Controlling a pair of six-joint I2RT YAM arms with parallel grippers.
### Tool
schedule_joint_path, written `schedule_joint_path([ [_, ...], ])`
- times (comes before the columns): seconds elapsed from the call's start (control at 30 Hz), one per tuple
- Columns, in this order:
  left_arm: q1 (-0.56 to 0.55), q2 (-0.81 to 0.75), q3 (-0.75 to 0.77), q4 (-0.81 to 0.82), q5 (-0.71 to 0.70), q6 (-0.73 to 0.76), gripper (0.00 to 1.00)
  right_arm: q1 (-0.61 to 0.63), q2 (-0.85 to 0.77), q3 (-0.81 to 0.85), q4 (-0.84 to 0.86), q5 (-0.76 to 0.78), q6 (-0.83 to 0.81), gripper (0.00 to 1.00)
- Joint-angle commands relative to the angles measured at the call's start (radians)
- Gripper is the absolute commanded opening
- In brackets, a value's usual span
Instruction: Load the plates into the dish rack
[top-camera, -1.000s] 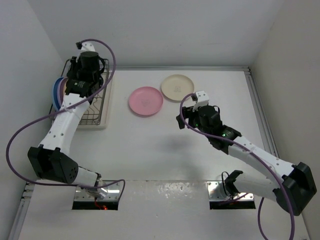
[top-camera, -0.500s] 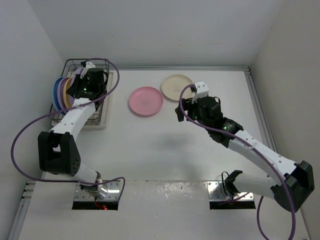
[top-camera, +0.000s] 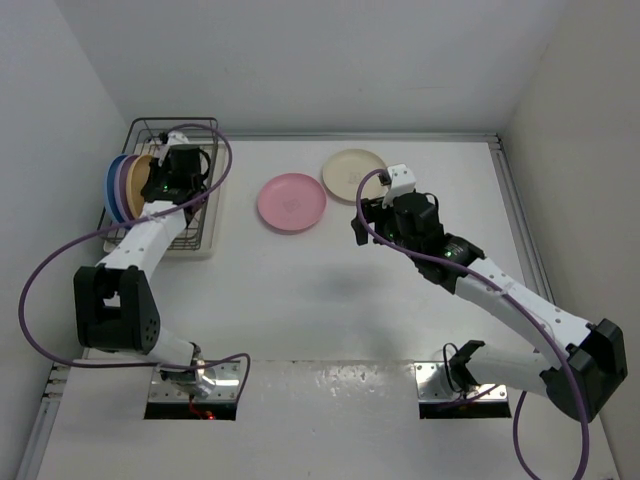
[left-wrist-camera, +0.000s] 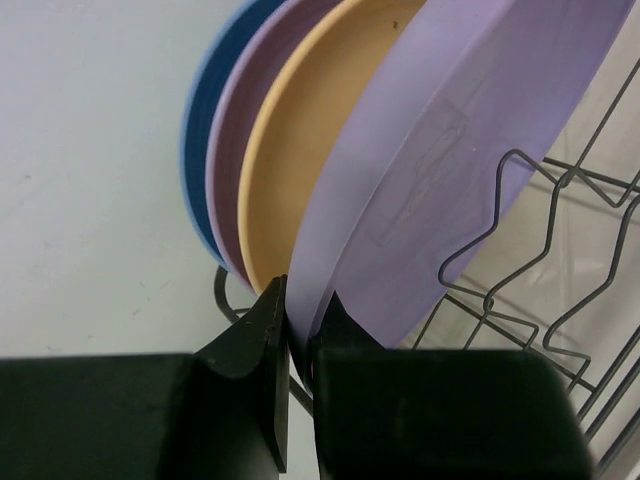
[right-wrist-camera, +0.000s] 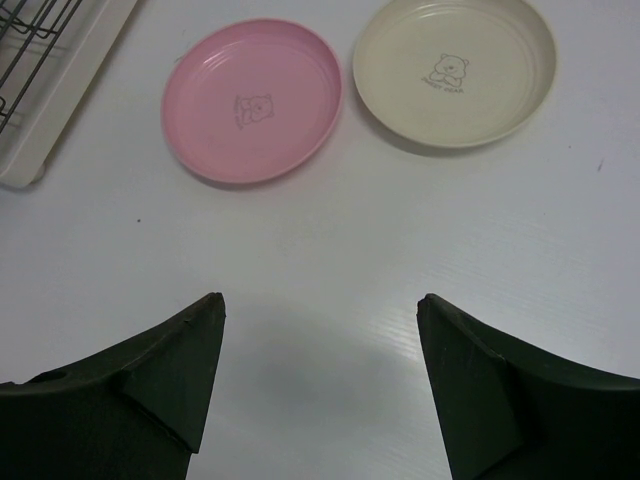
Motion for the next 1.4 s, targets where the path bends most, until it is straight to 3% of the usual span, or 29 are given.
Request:
schedule_joint_path([
  [0.0,0.031,0.026,0.003,-0.004,0.030,-0.047,0.00,0.001,-0.006,0.036,0.022,0.013,-0.012,0.78],
  [0.1,0.073,0.055,0.032,-0.067,0.116,-0.068,0.03,-0.001,0.002,0.031,0.022,0.019,-0.022,0.79],
  [0.13,0.094,0.055,0.044,-0.104,0.136,-0.068,0.25,-0.004,-0.003,0.031,0.019,0.021,-0.020,0.81],
  [0.2,0.103,0.055,0.086,-0.132,0.191,-0.080,0.51,-0.010,0.000,0.033,0.022,0.021,-0.008,0.81],
  [0.23,0.117,0.055,0.100,-0.141,0.210,-0.080,0.68,-0.016,0.002,0.031,0.025,0.019,-0.006,0.82],
  [0.33,0.117,0.020,0.161,-0.175,0.273,-0.056,0.86,-0.021,0.012,0.034,0.037,0.018,-0.005,0.82],
  [0.4,0.117,0.006,0.204,-0.216,0.307,-0.056,0.90,-0.030,0.015,0.036,0.039,0.015,-0.008,0.82],
  [0.47,0.076,-0.020,0.276,-0.239,0.333,-0.056,0.91,-0.042,0.025,0.039,0.042,0.009,-0.008,0.83],
  [0.53,0.038,-0.081,0.304,-0.239,0.459,-0.056,0.92,-0.047,0.035,0.039,0.045,0.005,-0.009,0.83],
  [0.6,-0.022,-0.099,0.327,-0.291,0.625,-0.079,0.92,-0.064,0.048,0.039,0.051,-0.002,-0.008,0.83],
  [0.63,-0.044,-0.076,0.347,-0.317,0.807,-0.079,0.92,-0.067,0.054,0.037,0.058,-0.004,-0.006,0.83],
  [0.73,-0.157,-0.001,0.295,-0.331,1.038,-0.030,0.92,-0.090,0.074,0.040,0.074,-0.024,-0.003,0.83],
  [0.83,-0.245,0.182,0.366,-0.383,0.947,-0.042,0.92,-0.098,0.081,0.039,0.075,-0.031,-0.002,0.83],
  [0.93,-0.230,0.399,0.528,-0.426,0.887,-0.125,0.92,-0.114,0.071,0.011,0.086,-0.031,0.001,0.84],
  [1.17,-0.193,0.677,0.770,-0.448,0.876,-0.177,0.92,-0.147,0.012,-0.050,0.091,-0.015,0.018,0.84],
  [1.3,-0.183,0.798,0.799,-0.448,0.904,-0.177,0.77,-0.162,-0.015,-0.088,0.091,-0.001,0.040,0.84],
  [1.37,-0.183,0.831,0.799,-0.448,0.874,-0.199,0.64,-0.162,-0.020,-0.095,0.091,0.010,0.047,0.84],
])
